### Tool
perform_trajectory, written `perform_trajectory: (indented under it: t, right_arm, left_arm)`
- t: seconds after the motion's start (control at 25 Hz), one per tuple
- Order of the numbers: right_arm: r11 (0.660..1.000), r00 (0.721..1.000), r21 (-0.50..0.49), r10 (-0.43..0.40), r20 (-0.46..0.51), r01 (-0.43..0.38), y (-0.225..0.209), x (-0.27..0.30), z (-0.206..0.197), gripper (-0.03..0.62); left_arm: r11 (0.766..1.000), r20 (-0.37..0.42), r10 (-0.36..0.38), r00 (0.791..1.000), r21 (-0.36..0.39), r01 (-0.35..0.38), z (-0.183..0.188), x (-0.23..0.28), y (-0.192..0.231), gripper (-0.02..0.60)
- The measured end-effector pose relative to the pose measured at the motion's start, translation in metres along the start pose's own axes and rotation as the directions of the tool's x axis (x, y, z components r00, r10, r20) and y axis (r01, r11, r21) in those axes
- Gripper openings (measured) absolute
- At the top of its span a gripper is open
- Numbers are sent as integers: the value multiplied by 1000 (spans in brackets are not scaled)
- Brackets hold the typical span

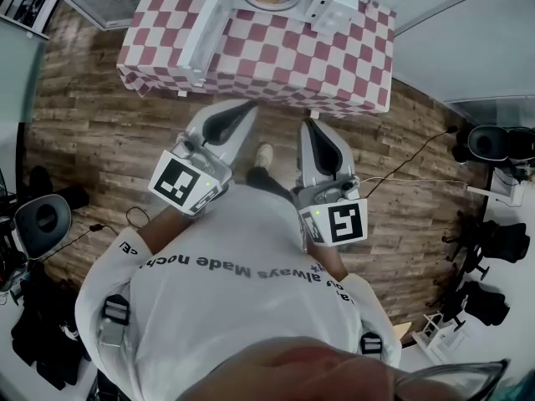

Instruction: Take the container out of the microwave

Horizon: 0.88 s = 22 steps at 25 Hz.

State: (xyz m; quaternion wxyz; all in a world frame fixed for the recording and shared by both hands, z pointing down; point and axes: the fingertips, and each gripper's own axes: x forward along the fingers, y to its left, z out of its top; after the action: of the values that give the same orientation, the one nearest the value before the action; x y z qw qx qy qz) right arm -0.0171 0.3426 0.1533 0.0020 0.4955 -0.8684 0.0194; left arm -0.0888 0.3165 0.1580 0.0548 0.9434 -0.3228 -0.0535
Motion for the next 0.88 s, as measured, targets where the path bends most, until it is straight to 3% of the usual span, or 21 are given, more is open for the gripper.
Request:
perform_trajectory:
  t: [0.36,0.88]
  right_arm:
    - [998,999,-28,54,-2,-54,-84,26,6,2]
    - [997,997,4,73,7,-73,-170,44,5,1]
  left_arm:
    - [999,-6,35,999,7,-35,-1,90,10,3]
    - [998,-20,69,997,14,-68,-12,175,21,3]
